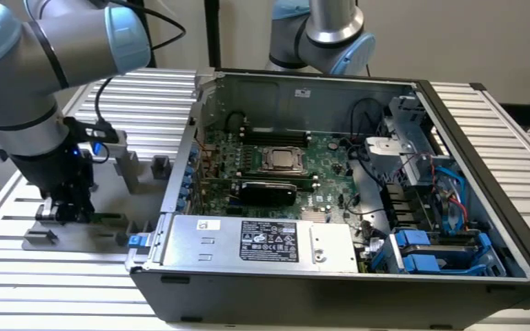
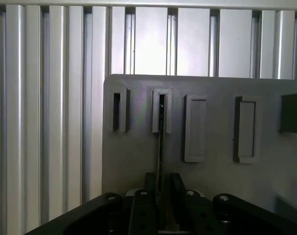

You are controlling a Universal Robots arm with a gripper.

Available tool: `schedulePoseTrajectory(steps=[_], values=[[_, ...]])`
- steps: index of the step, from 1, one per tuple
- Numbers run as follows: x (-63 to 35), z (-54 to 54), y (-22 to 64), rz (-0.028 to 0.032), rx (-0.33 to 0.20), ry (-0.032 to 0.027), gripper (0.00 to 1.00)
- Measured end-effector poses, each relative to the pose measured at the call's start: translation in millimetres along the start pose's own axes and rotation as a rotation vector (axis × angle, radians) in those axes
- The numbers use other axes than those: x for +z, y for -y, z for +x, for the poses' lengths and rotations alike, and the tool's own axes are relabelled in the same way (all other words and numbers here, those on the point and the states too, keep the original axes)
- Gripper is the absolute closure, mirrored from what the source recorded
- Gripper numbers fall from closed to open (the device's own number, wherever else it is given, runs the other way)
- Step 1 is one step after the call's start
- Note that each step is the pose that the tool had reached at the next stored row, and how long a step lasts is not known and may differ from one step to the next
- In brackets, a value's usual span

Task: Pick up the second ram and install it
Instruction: 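Pick up the second ram and move it above second insertion slot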

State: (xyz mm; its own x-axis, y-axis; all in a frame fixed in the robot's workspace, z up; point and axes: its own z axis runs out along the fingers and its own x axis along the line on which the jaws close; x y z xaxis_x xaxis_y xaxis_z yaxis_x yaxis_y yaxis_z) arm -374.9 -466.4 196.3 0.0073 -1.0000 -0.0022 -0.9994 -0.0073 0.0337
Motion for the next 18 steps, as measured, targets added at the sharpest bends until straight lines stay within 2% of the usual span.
schedulePoseTrajectory(steps=[11,12,18], values=[[-0.3,0.0,0.9,-0.0002,0.0,0.0002,0.0],[-0.3,0.0,0.9,-0.0001,0.0,0.0002,1.0],[-0.3,0.0,1.0,-0.0001,0.0,0.0002,1.0]])
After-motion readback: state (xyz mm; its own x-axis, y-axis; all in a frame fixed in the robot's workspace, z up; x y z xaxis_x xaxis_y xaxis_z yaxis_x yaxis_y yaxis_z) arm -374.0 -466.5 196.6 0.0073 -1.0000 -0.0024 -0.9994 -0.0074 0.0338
